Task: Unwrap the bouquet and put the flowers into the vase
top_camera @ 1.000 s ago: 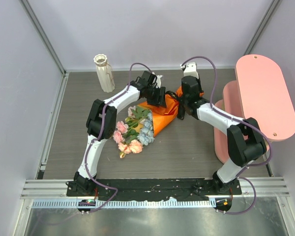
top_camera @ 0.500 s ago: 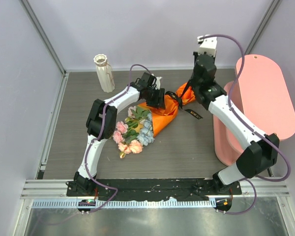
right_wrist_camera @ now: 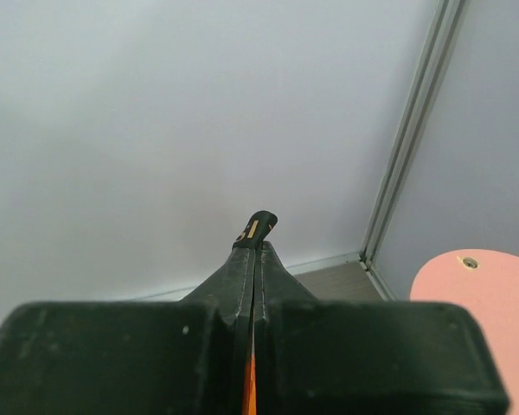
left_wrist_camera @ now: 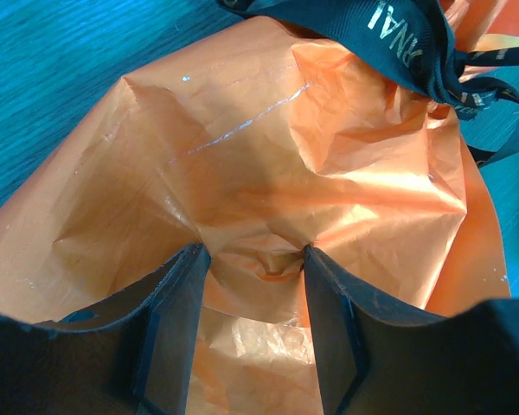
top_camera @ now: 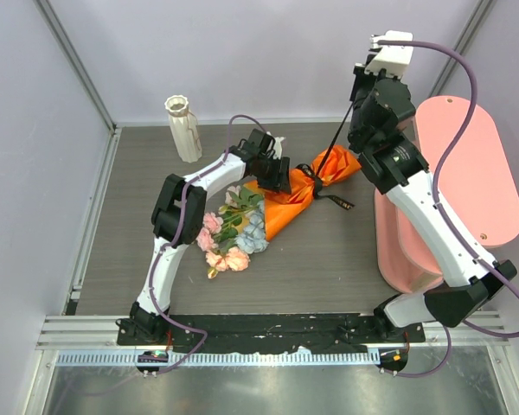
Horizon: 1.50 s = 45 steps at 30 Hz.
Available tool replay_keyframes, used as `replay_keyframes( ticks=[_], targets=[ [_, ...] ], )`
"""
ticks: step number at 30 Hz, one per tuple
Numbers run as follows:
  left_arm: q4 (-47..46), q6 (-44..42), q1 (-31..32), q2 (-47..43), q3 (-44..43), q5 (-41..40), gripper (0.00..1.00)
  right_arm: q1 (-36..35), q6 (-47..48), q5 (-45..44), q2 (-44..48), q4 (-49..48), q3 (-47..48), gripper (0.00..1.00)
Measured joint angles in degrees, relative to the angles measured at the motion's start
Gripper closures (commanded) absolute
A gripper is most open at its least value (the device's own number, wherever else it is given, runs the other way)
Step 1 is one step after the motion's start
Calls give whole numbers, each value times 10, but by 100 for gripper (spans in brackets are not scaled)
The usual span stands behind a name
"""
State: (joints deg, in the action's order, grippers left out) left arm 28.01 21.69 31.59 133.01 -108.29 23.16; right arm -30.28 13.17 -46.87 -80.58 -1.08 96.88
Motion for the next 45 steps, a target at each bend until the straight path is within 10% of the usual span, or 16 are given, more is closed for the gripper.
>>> replay_keyframes(
  ticks=[13,20,25,30,45],
  targets=[
    [-5,2,0,0,6,0,47,5,-106,-31,41,124,-108,99],
    [-13,3,0,-2,13,3,46,124,-167,-37,-92,164,-154,99],
    [-15,3,0,-4,16,5,46,187,-192,-26,-256,257,-18,57],
    [-16,3,0,-6,19,5,46,172,-208,-9,-336,346,96,51],
    [-17,4,0,-7,19,11,43,121,-293,327,-174,249,-233,51]
  ],
)
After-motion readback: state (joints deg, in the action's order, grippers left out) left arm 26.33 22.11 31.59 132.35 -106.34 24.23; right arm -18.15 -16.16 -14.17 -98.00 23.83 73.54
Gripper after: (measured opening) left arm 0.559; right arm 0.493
